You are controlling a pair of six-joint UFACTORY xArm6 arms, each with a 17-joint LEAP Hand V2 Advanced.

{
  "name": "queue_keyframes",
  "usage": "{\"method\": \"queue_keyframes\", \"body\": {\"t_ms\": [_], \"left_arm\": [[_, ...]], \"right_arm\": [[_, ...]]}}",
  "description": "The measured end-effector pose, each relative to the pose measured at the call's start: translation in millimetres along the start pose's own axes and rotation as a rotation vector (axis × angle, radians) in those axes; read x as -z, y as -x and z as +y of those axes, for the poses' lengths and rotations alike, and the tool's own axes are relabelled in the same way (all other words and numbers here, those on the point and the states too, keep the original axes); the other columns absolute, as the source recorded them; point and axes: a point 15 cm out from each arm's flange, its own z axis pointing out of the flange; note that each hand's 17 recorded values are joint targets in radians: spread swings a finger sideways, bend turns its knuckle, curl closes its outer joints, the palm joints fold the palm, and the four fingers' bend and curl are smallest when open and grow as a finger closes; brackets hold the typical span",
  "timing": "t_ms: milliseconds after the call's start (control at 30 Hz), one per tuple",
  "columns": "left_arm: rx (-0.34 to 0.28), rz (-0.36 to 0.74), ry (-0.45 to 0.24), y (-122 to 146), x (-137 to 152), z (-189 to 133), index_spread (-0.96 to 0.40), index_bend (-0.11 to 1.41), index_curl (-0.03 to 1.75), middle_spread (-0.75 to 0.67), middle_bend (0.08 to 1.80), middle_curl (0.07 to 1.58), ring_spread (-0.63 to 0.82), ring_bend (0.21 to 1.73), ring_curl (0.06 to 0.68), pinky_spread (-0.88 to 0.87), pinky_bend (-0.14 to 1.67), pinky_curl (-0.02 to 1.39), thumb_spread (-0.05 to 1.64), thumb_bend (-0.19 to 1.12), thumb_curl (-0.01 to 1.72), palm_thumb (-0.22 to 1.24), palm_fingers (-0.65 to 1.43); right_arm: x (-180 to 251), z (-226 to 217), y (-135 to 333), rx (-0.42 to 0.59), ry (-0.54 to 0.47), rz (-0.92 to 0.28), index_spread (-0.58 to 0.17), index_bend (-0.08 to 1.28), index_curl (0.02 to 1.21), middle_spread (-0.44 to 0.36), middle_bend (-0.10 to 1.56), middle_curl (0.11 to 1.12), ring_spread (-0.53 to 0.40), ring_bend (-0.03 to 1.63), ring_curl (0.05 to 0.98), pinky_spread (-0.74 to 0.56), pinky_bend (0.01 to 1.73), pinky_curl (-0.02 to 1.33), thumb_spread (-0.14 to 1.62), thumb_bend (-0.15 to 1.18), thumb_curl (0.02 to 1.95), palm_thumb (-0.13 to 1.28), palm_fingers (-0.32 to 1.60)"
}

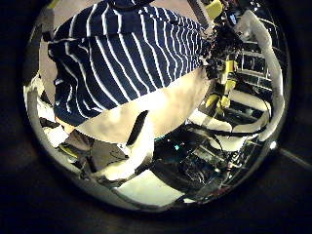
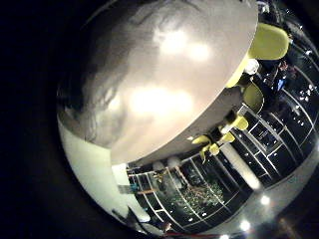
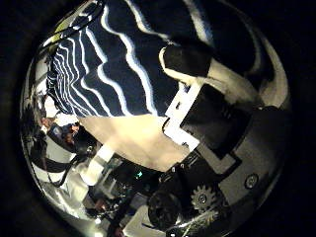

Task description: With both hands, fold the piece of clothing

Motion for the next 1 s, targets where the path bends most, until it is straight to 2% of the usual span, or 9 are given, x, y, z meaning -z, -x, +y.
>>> {"method": "queue_keyframes", "body": {"t_ms": [167, 367, 767, 1000], "left_arm": [[-0.012, 0.002, 0.016, -7, -6, 7, 0.01, 0.17, 0.32, 0.17, 0.19, 0.37, 0.04, 0.84, 0.290, 0.12, 0.47, 0.44, 1.11, -0.02, 0.29, 0.33, 0.10], [-0.018, 0.017, 0.053, -17, -27, 19, 0.00, 0.17, 0.33, 0.17, 0.19, 0.36, 0.05, 0.83, 0.283, 0.12, 0.46, 0.43, 1.12, -0.02, 0.29, 0.33, 0.11], [-0.023, 0.065, 0.072, -39, -73, 20, 0.00, 0.17, 0.33, 0.16, 0.19, 0.36, 0.07, 0.81, 0.273, 0.14, 0.45, 0.42, 1.14, -0.02, 0.29, 0.34, 0.12], [-0.017, 0.063, 0.052, -36, -60, 22, 0.00, 0.17, 0.33, 0.15, 0.19, 0.36, 0.08, 0.81, 0.270, 0.14, 0.44, 0.41, 1.15, -0.02, 0.29, 0.34, 0.13]], "right_arm": [[4, 14, -25, -0.032, -0.007, 0.023, -0.380, 0.87, 0.68, -0.170, 1.14, 0.72, -0.229, 1.30, 0.561, -0.28, 1.22, 0.67, 1.01, 0.11, 0.53, 0.99, 1.21], [5, 36, -63, -0.083, -0.015, 0.021, -0.352, 0.96, 0.76, -0.160, 1.24, 0.76, -0.220, 1.37, 0.619, -0.24, 1.30, 0.75, 1.01, 0.09, 0.59, 1.02, 1.11], [27, 65, -105, -0.129, -0.084, 0.001, -0.330, 0.99, 0.83, -0.150, 1.29, 0.78, -0.216, 1.40, 0.674, -0.20, 1.29, 0.87, 1.03, 0.03, 0.68, 1.05, 1.06], [72, 92, -94, -0.115, -0.174, 0.007, -0.327, 1.00, 0.85, -0.148, 1.30, 0.79, -0.218, 1.39, 0.693, -0.19, 1.27, 0.92, 1.03, 0.00, 0.73, 1.06, 1.06]]}}
